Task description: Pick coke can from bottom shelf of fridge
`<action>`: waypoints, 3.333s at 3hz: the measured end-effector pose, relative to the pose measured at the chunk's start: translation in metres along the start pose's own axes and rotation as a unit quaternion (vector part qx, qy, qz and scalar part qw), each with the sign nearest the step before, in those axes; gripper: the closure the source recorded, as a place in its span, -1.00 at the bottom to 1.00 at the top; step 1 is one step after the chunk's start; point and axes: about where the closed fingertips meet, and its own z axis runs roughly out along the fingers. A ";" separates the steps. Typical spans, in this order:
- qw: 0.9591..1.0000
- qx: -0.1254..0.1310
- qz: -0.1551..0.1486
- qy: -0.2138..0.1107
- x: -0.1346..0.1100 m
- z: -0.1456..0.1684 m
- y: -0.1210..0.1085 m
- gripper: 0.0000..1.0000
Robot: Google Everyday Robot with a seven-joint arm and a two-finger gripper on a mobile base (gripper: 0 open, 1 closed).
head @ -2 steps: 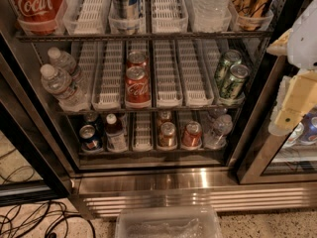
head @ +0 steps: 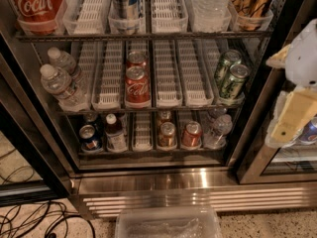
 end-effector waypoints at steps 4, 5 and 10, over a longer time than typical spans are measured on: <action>0.999 -0.009 0.016 -0.036 0.026 0.141 0.051 -1.00; 0.998 -0.016 0.027 -0.045 0.027 0.150 0.056 -1.00; 0.990 -0.020 0.101 -0.092 0.043 0.288 0.082 -1.00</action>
Offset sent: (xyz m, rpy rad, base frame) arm -0.0156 0.0038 -0.1445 0.0613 0.0154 -0.0180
